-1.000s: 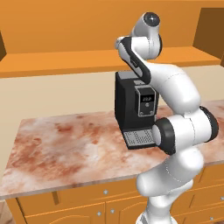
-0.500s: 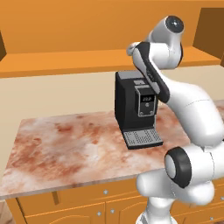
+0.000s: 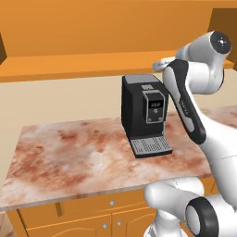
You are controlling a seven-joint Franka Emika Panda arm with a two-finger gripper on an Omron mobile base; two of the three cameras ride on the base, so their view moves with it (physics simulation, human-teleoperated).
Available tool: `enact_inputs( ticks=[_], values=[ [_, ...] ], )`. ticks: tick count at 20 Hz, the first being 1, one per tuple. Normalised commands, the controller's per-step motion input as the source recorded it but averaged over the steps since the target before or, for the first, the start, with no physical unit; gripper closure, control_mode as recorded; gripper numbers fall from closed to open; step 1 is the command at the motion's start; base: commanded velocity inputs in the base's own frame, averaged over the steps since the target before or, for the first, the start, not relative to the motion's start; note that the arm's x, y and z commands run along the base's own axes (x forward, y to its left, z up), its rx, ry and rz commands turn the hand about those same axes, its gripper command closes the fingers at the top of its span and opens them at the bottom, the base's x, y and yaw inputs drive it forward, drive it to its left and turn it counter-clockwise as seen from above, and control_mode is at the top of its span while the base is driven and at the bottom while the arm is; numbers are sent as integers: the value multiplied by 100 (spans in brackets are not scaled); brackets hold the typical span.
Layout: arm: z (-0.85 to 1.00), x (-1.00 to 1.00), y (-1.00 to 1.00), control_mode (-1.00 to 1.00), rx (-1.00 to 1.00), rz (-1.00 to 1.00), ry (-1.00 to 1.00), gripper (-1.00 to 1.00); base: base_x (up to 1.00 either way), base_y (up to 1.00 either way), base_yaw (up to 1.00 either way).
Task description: Retrieve the shaker from the cabinet and place it next the steak on a plate on the dining table.
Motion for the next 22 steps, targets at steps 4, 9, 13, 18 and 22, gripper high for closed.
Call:
enact_inputs(
  ticks=[4, 9, 13, 18, 22],
  values=[
    [0, -97, -18, -100, 0, 4, 0, 100, 0, 0, 0],
    [-6, -76, -7, -100, 0, 3, 0, 100, 0, 0, 0],
    [-7, -59, 0, -100, 0, 1, 0, 100, 0, 0, 0],
    [-2, -22, 0, 100, 0, 0, 0, 100, -46, -5, 0],
    [0, 0, 0, 100, 0, 0, 0, 100, -98, -21, 0]
  ],
)
